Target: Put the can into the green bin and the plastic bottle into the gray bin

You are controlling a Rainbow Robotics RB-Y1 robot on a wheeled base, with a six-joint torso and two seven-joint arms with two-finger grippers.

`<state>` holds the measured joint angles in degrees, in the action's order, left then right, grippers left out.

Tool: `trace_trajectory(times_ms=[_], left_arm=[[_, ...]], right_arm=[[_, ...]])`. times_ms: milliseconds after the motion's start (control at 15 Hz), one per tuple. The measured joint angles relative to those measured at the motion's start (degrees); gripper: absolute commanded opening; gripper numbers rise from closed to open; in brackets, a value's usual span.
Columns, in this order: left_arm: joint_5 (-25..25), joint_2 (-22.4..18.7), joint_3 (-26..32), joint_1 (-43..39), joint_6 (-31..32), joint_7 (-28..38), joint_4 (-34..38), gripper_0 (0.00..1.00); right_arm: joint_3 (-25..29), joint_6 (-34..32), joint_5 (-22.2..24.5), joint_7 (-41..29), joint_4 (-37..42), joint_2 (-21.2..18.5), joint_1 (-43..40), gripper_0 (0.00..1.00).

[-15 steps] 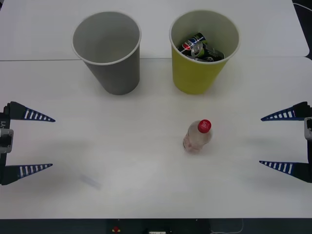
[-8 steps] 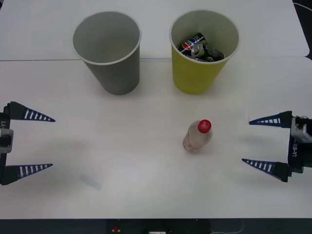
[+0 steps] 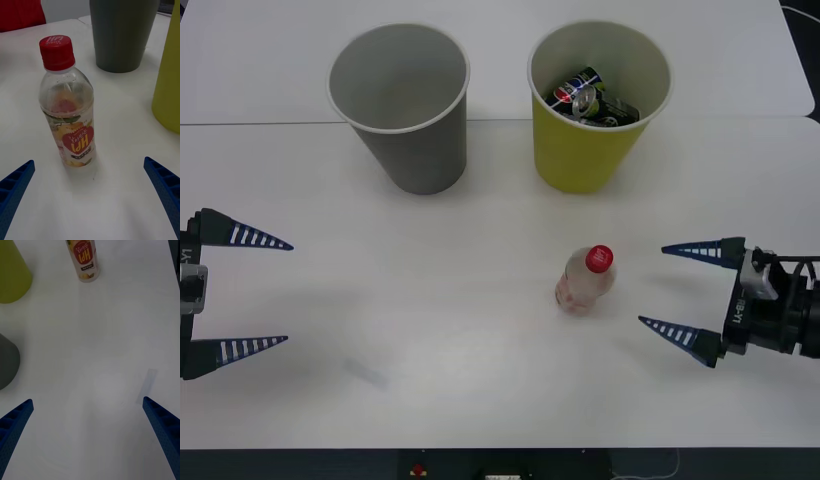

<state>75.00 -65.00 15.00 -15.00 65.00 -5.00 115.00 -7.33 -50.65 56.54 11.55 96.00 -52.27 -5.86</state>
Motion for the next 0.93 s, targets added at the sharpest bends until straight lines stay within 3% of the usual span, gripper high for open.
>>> trace_trajectory(times_ms=[133, 333, 933], left_arm=[[0.0, 0.0, 0.0, 0.0, 0.0, 0.0, 0.0, 1.00], [0.0, 0.0, 0.0, 0.0, 0.0, 0.0, 0.0, 1.00], [0.0, 0.0, 0.0, 0.0, 0.0, 0.0, 0.0, 1.00]], right_arm=[[-3.4, 0.9, -4.5, 4.4, -2.6, 0.1, 1.4, 1.00], [-5.7, 1.2, -6.8, 8.3, -5.4, 2.5, 3.1, 1.00], [-7.8, 3.2, -2.0, 8.6, -7.4, 12.1, 6.0, 1.00]])
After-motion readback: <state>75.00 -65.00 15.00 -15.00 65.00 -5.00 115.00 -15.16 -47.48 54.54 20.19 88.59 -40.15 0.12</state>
